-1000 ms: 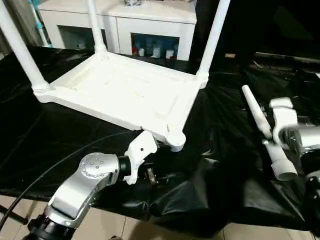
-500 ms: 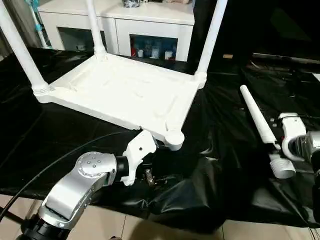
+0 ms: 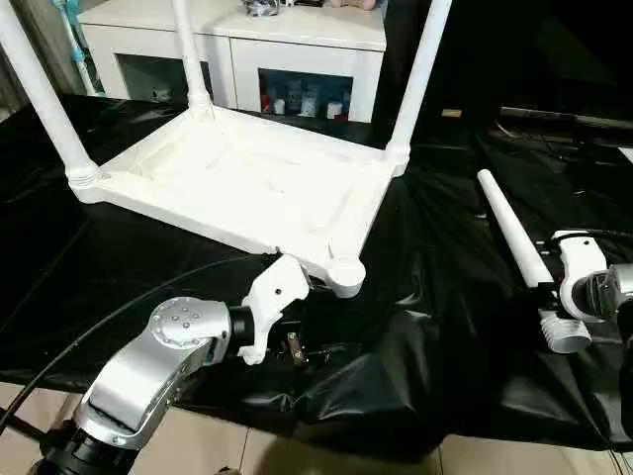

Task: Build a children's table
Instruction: Pick table leg

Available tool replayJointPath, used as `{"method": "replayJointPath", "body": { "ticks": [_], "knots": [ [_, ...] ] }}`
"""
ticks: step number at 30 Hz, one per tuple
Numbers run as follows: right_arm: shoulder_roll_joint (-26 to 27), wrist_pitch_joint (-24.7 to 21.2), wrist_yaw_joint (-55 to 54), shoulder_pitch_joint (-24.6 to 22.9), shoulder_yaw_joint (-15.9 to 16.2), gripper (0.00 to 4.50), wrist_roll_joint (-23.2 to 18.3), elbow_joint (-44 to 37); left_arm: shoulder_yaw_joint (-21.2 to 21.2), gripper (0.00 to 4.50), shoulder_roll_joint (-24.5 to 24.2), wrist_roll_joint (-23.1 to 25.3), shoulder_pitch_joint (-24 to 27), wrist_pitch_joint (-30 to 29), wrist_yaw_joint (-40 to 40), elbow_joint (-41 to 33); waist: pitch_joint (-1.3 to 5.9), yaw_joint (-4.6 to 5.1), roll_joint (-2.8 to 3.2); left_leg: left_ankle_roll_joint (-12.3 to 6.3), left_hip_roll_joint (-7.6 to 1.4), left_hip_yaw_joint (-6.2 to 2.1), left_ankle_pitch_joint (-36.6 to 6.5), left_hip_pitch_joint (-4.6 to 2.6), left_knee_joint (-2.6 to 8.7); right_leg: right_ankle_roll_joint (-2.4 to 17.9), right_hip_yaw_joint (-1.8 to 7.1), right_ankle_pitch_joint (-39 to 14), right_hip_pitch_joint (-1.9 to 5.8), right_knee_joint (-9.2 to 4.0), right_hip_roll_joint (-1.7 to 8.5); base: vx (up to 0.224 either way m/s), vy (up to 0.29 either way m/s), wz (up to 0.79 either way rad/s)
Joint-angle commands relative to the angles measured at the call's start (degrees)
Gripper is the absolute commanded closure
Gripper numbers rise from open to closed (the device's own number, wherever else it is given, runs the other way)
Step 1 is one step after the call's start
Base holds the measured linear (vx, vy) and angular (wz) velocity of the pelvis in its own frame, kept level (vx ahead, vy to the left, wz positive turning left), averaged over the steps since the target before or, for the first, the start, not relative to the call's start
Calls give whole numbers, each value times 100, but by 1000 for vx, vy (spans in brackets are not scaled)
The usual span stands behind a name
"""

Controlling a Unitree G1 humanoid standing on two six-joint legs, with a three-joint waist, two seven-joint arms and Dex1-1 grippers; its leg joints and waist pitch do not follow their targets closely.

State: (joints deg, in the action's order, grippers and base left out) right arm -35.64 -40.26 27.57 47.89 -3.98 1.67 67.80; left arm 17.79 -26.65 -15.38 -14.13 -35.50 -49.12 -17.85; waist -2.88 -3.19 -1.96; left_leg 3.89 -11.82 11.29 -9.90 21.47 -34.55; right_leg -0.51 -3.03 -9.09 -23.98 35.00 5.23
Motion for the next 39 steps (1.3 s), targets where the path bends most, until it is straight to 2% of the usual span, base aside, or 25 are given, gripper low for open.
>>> {"method": "replayJointPath", "body": {
  "ticks": [1,5,8,10,11,12,13,14,16,18,19,20,21,22,23,24,26,29,30,31,32,34,35,36,39],
  "knots": [
    [-87,17,33,50,-55,263,-68,25,-49,0,-70,-20,-49,-24,18,-185,341,-13,-84,116,-58,-47,-1835,-52,367,855,108,-2485,207,-476,166,0,0,0],
    [-133,-175,103,204,-130,264,-170,-312,-165,0,-94,2,-80,15,103,-195,337,-13,-94,107,-59,-45,-1786,-40,369,850,111,-2447,214,-471,162,0,0,0],
    [-108,-437,191,273,-157,264,-251,-767,-378,0,73,34,-196,93,379,-54,340,-13,-104,101,-53,-42,-1724,-30,366,822,115,-2384,228,-462,147,0,0,0],
    [-47,-600,225,237,-116,264,-274,-1201,-608,0,281,65,-346,59,744,138,344,-21,-138,99,-57,-39,-1671,-36,361,797,117,-2420,218,-462,154,0,0,0],
    [-41,-594,224,230,-118,264,-279,-1229,-621,0,292,66,-354,52,765,148,338,-27,-131,100,-52,-38,-1671,-40,360,778,118,-2437,215,-466,151,0,0,0],
    [78,-490,165,114,-193,264,-381,-1714,-840,0,474,76,-492,-41,1114,332,334,-29,-153,98,-50,-38,-1655,-31,362,737,119,-2467,220,-469,153,0,0,0],
    [172,-351,95,28,-277,264,-467,-2004,-985,0,593,46,-568,-76,1308,426,331,-40,-150,102,-48,-36,-1622,-30,361,693,127,-2471,217,-476,156,0,0,0],
    [387,129,-30,-181,-409,264,-633,-2570,-1353,0,914,-153,-717,-151,1679,581,344,-55,-161,107,-46,-28,-1530,-25,357,632,135,-2402,227,-475,175,0,0,0],
    [569,620,-76,-336,-514,264,-782,-2955,-1573,0,1114,-333,-810,-191,1854,646,377,-48,-169,94,-57,-54,-1403,-22,363,673,117,-2252,240,-445,187,0,0,0],
    [1142,1523,136,-818,-657,264,-1256,-4042,-2176,0,1765,-1110,-1092,-390,2304,737,372,-74,-189,51,-55,-22,-1316,-26,359,715,142,-1994,230,-437,185,0,0,0],
    [1477,1973,161,-1095,-692,264,-1431,-4589,-2442,0,2103,-1576,-1241,-508,2475,761,413,-134,-200,-34,-78,-17,-1071,-32,355,899,165,-1412,254,-376,203,0,0,0],
    [1719,2179,182,-1269,-717,264,-1571,-4894,-2546,0,2282,-1862,-1324,-572,2519,772,430,-122,-210,-78,-73,-28,-919,10,350,994,158,-1113,285,-325,190,0,0,0],
    [1844,2242,198,-1348,-737,264,-1655,-5030,-2574,0,2352,-1981,-1359,-598,2517,776,462,-110,-245,-227,-63,-46,-597,81,334,1085,139,-630,331,-250,172,0,0,0],
    [2022,2305,194,-1461,-766,265,-1753,-5219,-2615,0,2453,-2131,-1410,-646,2511,784,459,-103,-244,-298,-62,-46,-499,85,333,1126,144,-490,318,-234,168,0,0,0],
    [2083,2338,184,-1498,-774,265,-1779,-5272,-2628,0,2488,-2185,-1427,-663,2508,788,462,-109,-226,-442,-61,-23,-408,41,307,1227,156,-299,271,-234,142,0,0,0],
    [2179,2428,144,-1573,-724,265,-1763,-5355,-2650,0,2561,-2306,-1466,-688,2493,797,438,-133,-216,-512,-64,-1,-457,19,305,1307,162,-352,250,-254,140,0,0,0],
    [2363,2775,17,-1840,-383,265,-1559,-5634,-2684,0,2759,-2415,-1572,-790,2493,789,406,-186,-186,-469,-71,2,-626,11,320,1212,170,-659,252,-298,148,0,0,0],
    [2471,3013,-105,-1966,-208,265,-1426,-5736,-2596,0,2813,-2331,-1607,-767,2456,800,372,-230,-174,-225,-82,-8,-1011,-27,365,898,167,-1311,220,-385,150,0,0,0],
    [2532,3414,-226,-2152,86,265,-1013,-5824,-2552,0,2898,-2380,-1650,-812,2531,797,374,-228,-174,-113,-87,-20,-1145,-26,379,790,167,-1496,219,-398,157,0,0,0],
    [2535,3532,-264,-2200,178,265,-871,-5837,-2540,0,2915,-2404,-1658,-822,2563,797,363,-234,-130,6,-95,-26,-1253,-40,391,713,174,-1554,191,-422,155,0,0,0],
    [2531,3744,-327,-2282,344,265,-601,-5855,-2526,0,2943,-2465,-1671,-843,2632,794,360,-226,-153,82,-82,-39,-1324,-15,405,657,167,-1580,218,-416,149,0,0,0],
    [2405,4226,-796,-2343,944,265,322,-5726,-2585,0,3101,-2674,-1715,-858,2818,836,357,-228,-166,177,-63,-47,-1345,9,407,560,168,-1658,234,-424,159,0,0,0],
    [2395,4305,-1085,-2342,1136,265,645,-5710,-2636,0,3185,-2666,-1749,-828,2943,890,361,-213,-199,187,-49,-38,-1360,10,400,487,168,-1719,238,-433,149,0,0,0],
    [2409,4307,-1128,-2342,1156,265,676,-5715,-2633,0,3193,-2636,-1755,-812,2966,906,356,-210,-185,198,-52,-42,-1358,8,396,449,174,-1743,225,-429,152,0,0,0],
    [2570,4386,-1463,-2340,1284,265,900,-5806,-2591,0,3251,-2335,-1791,-705,3173,1072,358,-188,-218,117,-29,-50,-1453,21,391,216,168,-1980,222,-455,139,0,0,0]
  ]
}}
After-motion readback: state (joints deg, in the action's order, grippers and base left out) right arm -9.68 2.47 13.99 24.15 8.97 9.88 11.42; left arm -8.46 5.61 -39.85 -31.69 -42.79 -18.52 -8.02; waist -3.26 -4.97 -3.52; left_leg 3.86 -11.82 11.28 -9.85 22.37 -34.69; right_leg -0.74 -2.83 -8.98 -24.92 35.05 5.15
